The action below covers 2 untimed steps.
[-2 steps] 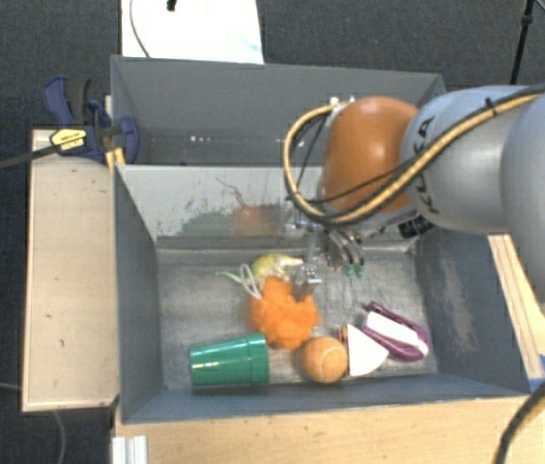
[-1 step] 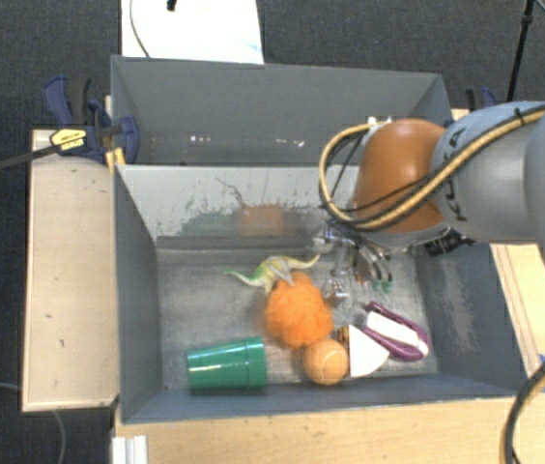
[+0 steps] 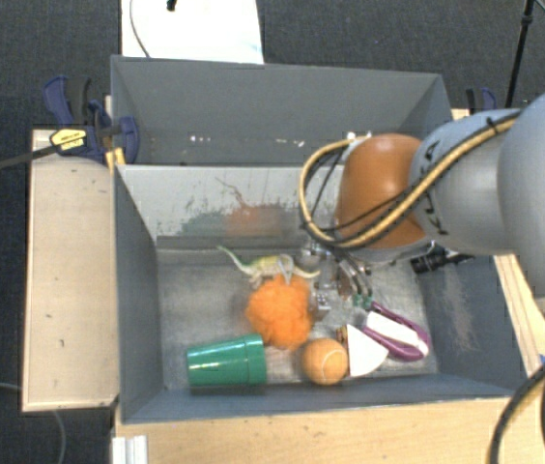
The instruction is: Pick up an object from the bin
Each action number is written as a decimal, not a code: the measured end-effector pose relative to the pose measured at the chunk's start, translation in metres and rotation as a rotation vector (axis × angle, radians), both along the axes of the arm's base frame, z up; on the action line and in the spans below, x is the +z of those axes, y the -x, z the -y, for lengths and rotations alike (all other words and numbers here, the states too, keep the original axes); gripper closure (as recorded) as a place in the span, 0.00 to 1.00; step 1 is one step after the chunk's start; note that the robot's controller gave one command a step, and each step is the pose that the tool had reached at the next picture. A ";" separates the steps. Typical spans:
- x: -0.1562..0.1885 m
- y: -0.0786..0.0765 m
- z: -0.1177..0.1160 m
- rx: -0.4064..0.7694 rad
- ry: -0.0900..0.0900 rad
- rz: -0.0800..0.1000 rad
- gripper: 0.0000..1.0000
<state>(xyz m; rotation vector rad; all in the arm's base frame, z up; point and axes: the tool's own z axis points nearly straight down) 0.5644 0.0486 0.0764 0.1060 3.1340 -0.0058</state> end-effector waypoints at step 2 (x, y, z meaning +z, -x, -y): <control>0.001 0.056 -0.023 0.010 -0.006 0.002 1.00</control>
Offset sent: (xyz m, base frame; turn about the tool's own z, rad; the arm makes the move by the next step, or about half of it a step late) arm 0.0000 0.0000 0.0000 0.0000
